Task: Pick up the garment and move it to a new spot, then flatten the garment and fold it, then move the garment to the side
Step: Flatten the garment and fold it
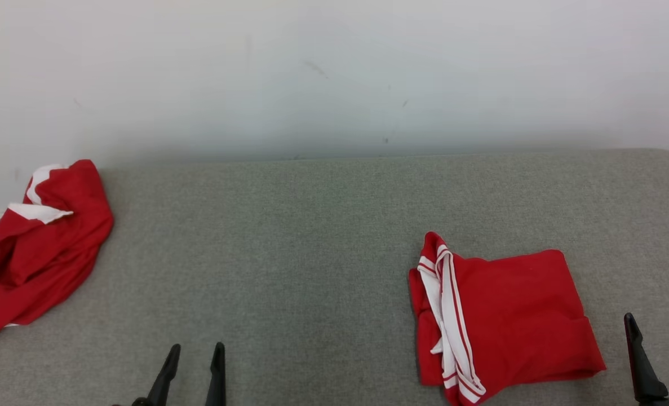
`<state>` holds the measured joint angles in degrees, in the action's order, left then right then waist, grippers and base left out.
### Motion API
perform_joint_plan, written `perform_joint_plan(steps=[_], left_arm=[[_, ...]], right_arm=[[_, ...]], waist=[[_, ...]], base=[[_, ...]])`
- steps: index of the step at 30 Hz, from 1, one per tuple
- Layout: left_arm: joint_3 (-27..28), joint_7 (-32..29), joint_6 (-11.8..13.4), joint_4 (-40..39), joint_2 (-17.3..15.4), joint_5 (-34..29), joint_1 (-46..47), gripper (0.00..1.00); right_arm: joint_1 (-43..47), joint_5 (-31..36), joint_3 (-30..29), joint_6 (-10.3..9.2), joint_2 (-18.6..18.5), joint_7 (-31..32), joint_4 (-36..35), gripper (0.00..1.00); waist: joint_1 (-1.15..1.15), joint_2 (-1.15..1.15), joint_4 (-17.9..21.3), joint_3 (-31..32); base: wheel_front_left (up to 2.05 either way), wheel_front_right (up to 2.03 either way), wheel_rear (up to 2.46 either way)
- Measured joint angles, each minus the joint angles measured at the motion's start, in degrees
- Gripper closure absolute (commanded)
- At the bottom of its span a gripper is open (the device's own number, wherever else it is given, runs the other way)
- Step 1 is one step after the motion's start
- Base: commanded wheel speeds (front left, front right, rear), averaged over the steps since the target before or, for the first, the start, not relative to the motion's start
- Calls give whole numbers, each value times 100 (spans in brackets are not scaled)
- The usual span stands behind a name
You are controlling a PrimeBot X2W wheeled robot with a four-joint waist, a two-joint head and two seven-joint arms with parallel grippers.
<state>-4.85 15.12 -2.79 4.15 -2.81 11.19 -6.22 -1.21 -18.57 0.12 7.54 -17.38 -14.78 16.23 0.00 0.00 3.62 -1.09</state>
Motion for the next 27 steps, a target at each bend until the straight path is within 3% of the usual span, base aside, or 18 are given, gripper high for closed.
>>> perform_joint_plan(steps=[1, 3, 9, 18, 27], left_arm=[[-1, 0, -4, -1, 0, 0, 0, 0], [-2, 0, -20, -12, -1, -1, 1, 0], [-3, 0, -74, -12, -1, -29, 132, 0], [-97, 0, -182, 59, 0, -43, 633, 0], [-146, 0, -223, 130, 0, 2, 797, 0]], right_arm=[[-18, 33, 18, 0, 23, -3, -7, 58], [-116, 98, 112, 0, 58, -19, -64, 100], [-785, 258, 688, 0, 236, -25, 107, 100], [-2106, 746, 1448, 0, 688, 234, 1524, 100], [-2811, 850, 1938, 0, 1069, 133, 2479, 100]], waist=[[0, 0, 4, -7], [0, 0, 4, -43], [0, 0, -41, -269], [0, 0, -312, -855], [1, 0, -680, -1227]], base=[[0, 0, 0], [0, 0, 0], [0, 0, 0], [0, 0, 0], [0, 0, 0]])
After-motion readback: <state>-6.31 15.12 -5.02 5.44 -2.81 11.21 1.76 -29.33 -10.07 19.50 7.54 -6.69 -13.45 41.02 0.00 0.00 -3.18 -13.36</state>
